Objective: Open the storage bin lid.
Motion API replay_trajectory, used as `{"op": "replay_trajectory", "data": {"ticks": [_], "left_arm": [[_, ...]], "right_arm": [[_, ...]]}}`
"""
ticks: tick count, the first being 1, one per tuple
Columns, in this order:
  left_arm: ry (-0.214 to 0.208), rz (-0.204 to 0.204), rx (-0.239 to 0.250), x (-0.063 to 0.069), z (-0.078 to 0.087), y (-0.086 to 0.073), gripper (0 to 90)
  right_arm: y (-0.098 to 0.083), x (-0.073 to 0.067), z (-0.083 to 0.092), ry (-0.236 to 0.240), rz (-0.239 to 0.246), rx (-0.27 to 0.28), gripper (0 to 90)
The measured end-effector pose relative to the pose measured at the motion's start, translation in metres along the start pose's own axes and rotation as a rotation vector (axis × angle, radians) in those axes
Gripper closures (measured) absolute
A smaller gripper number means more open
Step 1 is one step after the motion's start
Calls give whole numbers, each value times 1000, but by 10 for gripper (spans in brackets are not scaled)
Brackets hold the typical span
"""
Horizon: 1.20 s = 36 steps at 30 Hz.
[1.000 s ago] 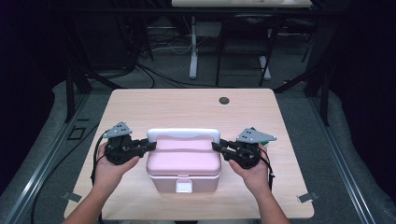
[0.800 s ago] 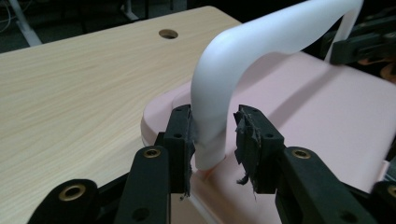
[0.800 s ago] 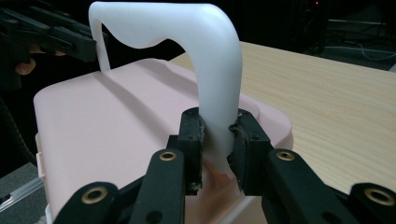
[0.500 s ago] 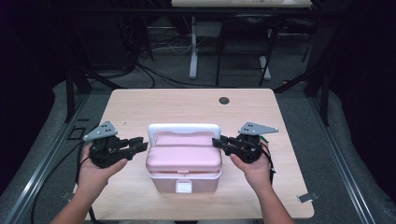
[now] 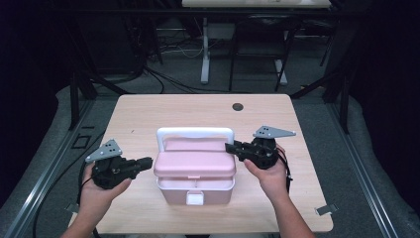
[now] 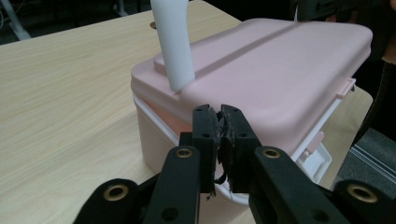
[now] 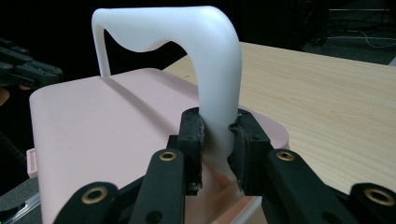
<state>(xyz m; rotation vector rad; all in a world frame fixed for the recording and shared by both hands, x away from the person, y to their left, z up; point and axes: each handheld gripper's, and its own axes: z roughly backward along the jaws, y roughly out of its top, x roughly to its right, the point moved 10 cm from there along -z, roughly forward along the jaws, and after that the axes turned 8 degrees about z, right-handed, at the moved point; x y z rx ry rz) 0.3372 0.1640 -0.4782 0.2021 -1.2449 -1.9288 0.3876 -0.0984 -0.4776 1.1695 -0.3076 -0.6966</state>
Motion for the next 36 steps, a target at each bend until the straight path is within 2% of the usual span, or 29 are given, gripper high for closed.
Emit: {"op": "replay_trajectory", "data": {"ticks": [3,8,14,23,32,36], "left_arm": [[-1,3,-17,-2,-2,-7,894],[-1,11,-41,-3,-7,-17,900],[-25,17,-75,1,-18,-28,900],[-54,-6,-90,13,-30,-25,900],[-74,-17,-101,20,-37,-23,900],[-71,-18,-92,22,-37,-19,900]], "right_arm": [[1,0,-1,11,-6,13,750],[2,0,0,9,-6,9,751],[3,1,-1,13,-18,21,750],[3,1,-1,12,-20,23,749],[4,1,-1,10,-22,30,749],[4,2,-1,7,-20,30,747]]}}
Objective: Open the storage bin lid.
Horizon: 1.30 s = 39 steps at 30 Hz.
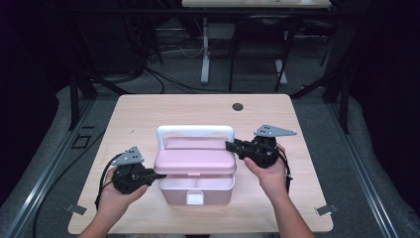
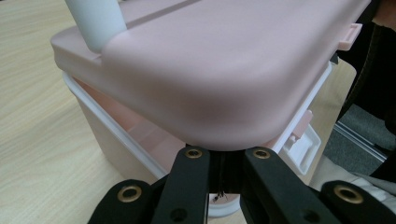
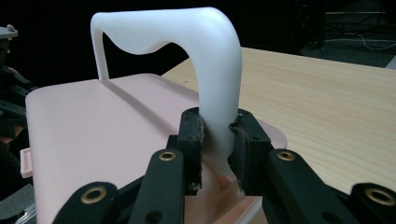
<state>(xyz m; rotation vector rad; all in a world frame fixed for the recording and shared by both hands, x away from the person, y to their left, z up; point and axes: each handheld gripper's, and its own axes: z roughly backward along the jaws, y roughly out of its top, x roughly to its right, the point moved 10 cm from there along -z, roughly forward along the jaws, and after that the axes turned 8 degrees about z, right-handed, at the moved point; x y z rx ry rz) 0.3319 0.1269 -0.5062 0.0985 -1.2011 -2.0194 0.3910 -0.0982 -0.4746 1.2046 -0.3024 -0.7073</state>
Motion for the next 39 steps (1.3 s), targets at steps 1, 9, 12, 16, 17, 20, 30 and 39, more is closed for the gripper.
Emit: {"op": "replay_trajectory", "data": {"ticks": [1,9,12,16,17,20,30,39], "left_arm": [[0,3,3,0,0,1,900],[3,4,0,0,1,2,900],[1,5,-3,0,1,2,900],[1,5,6,0,2,5,900],[2,5,3,0,2,6,900],[3,6,5,0,3,8,900],[0,13,19,-1,6,19,900],[9,14,38,-3,9,35,900]], "right_arm": [[0,0,0,-2,-1,4,747],[1,2,0,-8,-6,9,718],[1,4,2,-14,-9,5,704],[3,4,5,-23,-5,11,700],[3,5,7,-37,6,5,703],[5,6,12,-58,20,20,708],[-4,9,30,-67,-8,54,769],[-20,9,37,-78,-10,35,840]]}}
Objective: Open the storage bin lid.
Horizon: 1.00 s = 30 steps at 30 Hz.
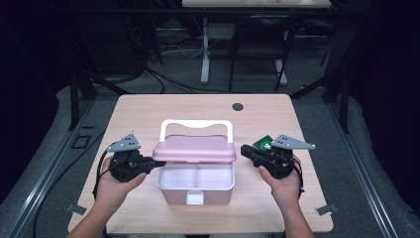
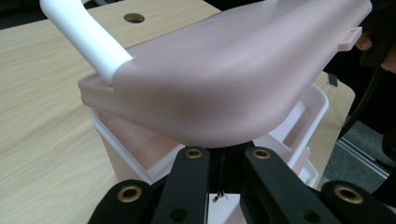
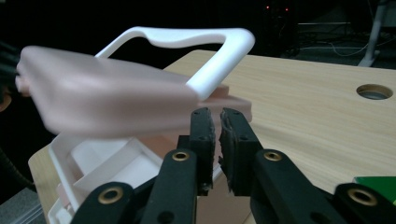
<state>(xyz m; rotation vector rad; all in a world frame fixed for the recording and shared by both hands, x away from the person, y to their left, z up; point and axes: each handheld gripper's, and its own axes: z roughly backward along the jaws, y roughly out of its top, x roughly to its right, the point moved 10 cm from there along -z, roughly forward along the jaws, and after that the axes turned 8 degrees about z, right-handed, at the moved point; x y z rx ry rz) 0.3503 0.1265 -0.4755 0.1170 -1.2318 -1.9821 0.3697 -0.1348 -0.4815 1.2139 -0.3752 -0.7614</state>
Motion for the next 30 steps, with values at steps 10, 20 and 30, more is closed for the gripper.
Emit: {"op": "replay_trajectory", "data": {"ticks": [10,20,30], "left_arm": [[3,10,24,-4,1,17,900],[21,0,19,-8,1,30,900],[23,14,23,-13,0,43,900]], "right_arm": [[-21,-25,-12,50,59,-46,868],[-33,-39,-17,86,84,-64,876],[-46,-57,-26,128,135,-94,877]]}}
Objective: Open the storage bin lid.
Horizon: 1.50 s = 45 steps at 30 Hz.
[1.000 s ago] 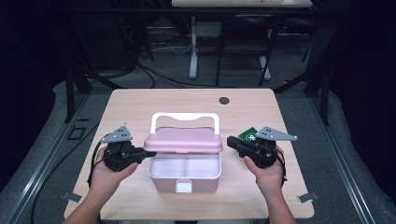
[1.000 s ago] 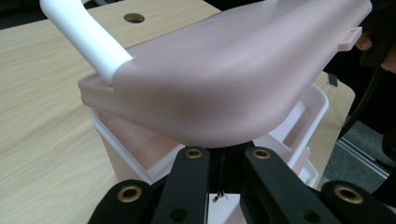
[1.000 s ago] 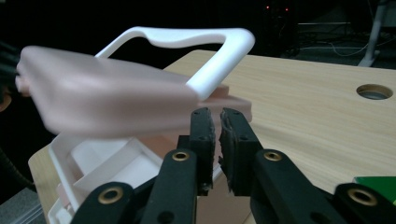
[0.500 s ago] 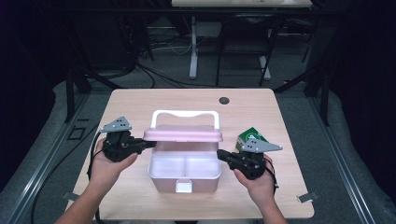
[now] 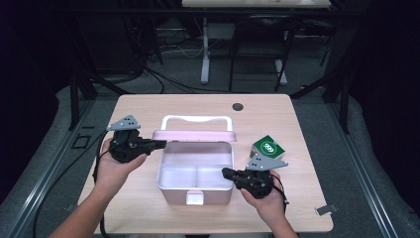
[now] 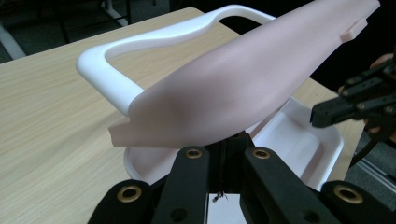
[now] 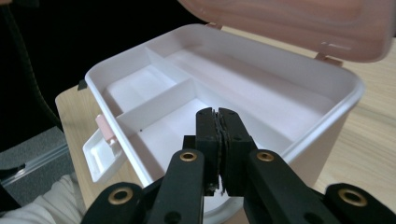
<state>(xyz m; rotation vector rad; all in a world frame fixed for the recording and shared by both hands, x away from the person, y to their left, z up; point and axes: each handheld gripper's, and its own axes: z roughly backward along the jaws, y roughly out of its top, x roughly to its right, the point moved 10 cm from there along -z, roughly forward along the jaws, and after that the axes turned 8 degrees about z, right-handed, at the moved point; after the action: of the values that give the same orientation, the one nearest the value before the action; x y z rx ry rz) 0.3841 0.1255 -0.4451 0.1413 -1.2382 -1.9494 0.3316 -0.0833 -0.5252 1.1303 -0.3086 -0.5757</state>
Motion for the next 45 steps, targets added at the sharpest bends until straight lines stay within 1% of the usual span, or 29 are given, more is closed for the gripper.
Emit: {"op": "replay_trajectory", "data": {"ticks": [2,5,6,11,12,13,15,16,18,22,23,24,28,31,32,33,35,36,38,45], "left_arm": [[6,1,0,-1,0,3,900],[17,-1,2,-3,-2,8,900],[22,0,1,-4,-2,10,900],[31,3,9,-8,-4,18,900],[31,0,8,-9,-5,20,900],[27,0,9,-9,-5,22,900],[26,8,17,-12,-7,26,900],[27,8,18,-13,-7,27,900],[32,10,22,-15,-9,30,900],[41,17,25,-19,-12,34,900],[43,20,26,-19,-12,35,900],[46,22,26,-21,-13,36,900],[57,27,24,-25,-15,40,900],[71,29,19,-29,-17,43,900],[73,32,20,-30,-17,45,900],[76,38,23,-32,-18,46,900],[71,48,36,-34,-18,50,900],[66,62,41,-35,-20,51,900],[68,73,41,-38,-23,51,900],[90,87,34,-47,-30,54,900]], "right_arm": [[-3,-2,-2,9,12,-18,877],[-6,-4,-3,8,16,-30,877],[-6,-5,-4,14,13,-21,877],[-9,-6,-7,20,16,-28,876],[-9,-7,-8,21,15,-23,876],[-10,-7,-7,22,13,-31,876],[-11,-7,-9,23,14,-27,877],[-12,-7,-9,24,12,-37,879],[-13,-9,-9,34,12,-28,880],[-15,-9,-12,24,19,-41,879],[-16,-9,-11,21,14,-43,879],[-15,-10,-12,33,8,-31,879],[-16,-10,-11,28,8,-34,878],[-16,-10,-11,32,9,-31,878],[-16,-10,-11,29,7,-24,878],[-16,-10,-11,31,8,-30,878],[-16,-10,-11,31,5,-20,878],[-16,-10,-11,31,4,-19,878],[-16,-10,-11,33,6,-26,878],[-16,-10,-11,35,9,-22,884]]}}
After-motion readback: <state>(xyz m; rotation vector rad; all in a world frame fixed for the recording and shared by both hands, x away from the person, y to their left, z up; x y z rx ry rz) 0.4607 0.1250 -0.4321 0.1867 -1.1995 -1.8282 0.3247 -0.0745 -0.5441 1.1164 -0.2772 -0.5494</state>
